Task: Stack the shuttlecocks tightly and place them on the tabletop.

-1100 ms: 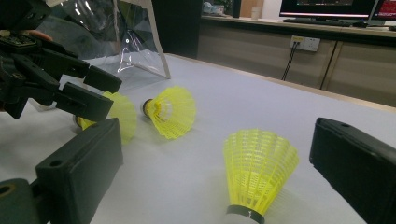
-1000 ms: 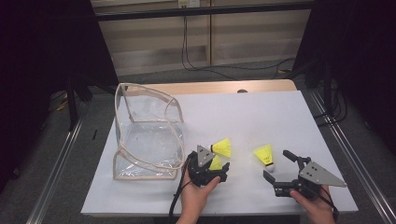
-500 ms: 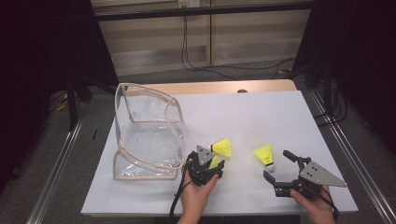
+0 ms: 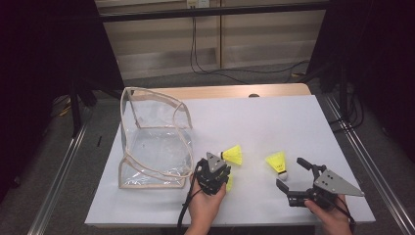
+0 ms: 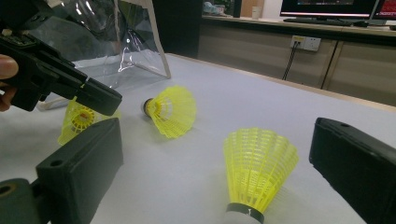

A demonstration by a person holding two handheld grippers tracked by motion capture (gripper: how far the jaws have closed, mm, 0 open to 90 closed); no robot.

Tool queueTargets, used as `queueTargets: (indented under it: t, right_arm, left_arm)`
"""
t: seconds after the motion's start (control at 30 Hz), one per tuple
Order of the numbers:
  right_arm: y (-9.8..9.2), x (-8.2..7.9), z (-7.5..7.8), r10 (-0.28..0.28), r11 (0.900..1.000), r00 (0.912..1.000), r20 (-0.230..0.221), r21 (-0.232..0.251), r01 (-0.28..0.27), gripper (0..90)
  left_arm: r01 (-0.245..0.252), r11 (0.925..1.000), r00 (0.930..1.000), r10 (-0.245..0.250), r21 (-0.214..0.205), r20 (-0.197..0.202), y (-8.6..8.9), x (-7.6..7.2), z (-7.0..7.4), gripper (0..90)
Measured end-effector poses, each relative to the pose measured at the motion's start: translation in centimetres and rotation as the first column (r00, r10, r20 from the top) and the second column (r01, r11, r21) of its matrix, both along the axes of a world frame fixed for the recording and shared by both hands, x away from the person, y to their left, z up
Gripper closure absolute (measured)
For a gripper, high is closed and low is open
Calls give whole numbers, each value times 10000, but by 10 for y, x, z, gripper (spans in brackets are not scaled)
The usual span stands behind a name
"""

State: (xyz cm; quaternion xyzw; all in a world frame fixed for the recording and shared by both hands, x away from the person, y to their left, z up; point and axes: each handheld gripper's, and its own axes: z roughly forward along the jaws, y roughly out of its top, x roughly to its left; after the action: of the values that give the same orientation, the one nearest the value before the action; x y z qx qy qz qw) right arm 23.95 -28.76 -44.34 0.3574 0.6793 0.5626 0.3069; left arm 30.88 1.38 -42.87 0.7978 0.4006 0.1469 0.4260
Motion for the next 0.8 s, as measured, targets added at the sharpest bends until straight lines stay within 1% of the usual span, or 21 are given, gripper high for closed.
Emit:
queueTargets:
  t: [0.03, 0.1, 0.17, 0.2, 0.23, 0.3, 0.33, 0.43, 0.47, 0.5, 0.63, 0.73, 0.77, 0.8]
  right_arm:
    - [0, 0, 0, 2, 10000, 10000, 6, -16, -2, 26]
    - [0, 0, 0, -9, 10000, 10000, -5, 10, 9, 26]
    - [0, 0, 0, 7, 10000, 10000, -3, 26, -7, 26]
    - [0, 0, 0, 5, 10000, 10000, -14, 11, -5, 26]
    - [0, 0, 0, 5, 10000, 10000, -14, 11, -5, 26]
    - [-1, 0, 0, 7, 10000, 10000, 1, -6, -7, 26]
    - [0, 0, 0, 8, 10000, 10000, -17, 25, -8, 26]
    - [0, 0, 0, 19, 10000, 10000, -26, 39, -19, 27]
    - [-1, 0, 0, 29, 10000, 10000, -21, 13, -29, 26]
    - [-1, 0, 0, 53, 10000, 10000, -27, -17, -53, 26]
    - [-1, 0, 0, 51, 10000, 10000, -8, -5, -51, 26]
    - [-1, 0, 0, 36, 10000, 10000, -5, -20, -36, 26]
    - [-1, 0, 0, 41, 10000, 10000, -5, -8, -41, 26]
    - [-1, 0, 0, 41, 10000, 10000, -5, -8, -41, 26]
  left_arm:
    - [8, 10000, 10000, -9, -77, -75, 0, 0, 1, 847]
    - [81, 9999, 10000, -81, -60, -30, 0, 1, 3, 860]
    - [42, 9997, 10000, -41, -245, 25, 0, 2, 5, 862]
    - [109, 9993, 9999, -107, -355, 57, -2, 2, 7, 865]
    - [109, 9993, 9999, -107, -355, 57, -2, 2, 7, 865]
    - [70, 9981, 9999, -62, -612, 128, -5, 1, 11, 865]
    - [125, 9977, 9999, -120, -667, 69, -6, 2, 12, 865]
    - [102, 9946, 9999, -103, -1033, -4, -8, 4, 16, 866]
    - [102, 9946, 9999, -103, -1033, -4, -8, 4, 16, 865]
    - [81, 9897, 9998, -107, -1427, -175, -7, 7, 19, 865]
    - [94, 9877, 9999, -101, -1560, -35, -8, 12, 26, 865]
    - [111, 9866, 9999, -114, -1626, -5, -8, 14, 29, 865]
    - [149, 9851, 9999, -133, -1713, 104, -9, 16, 32, 865]
    - [149, 9851, 9999, -133, -1713, 104, -9, 16, 32, 865]
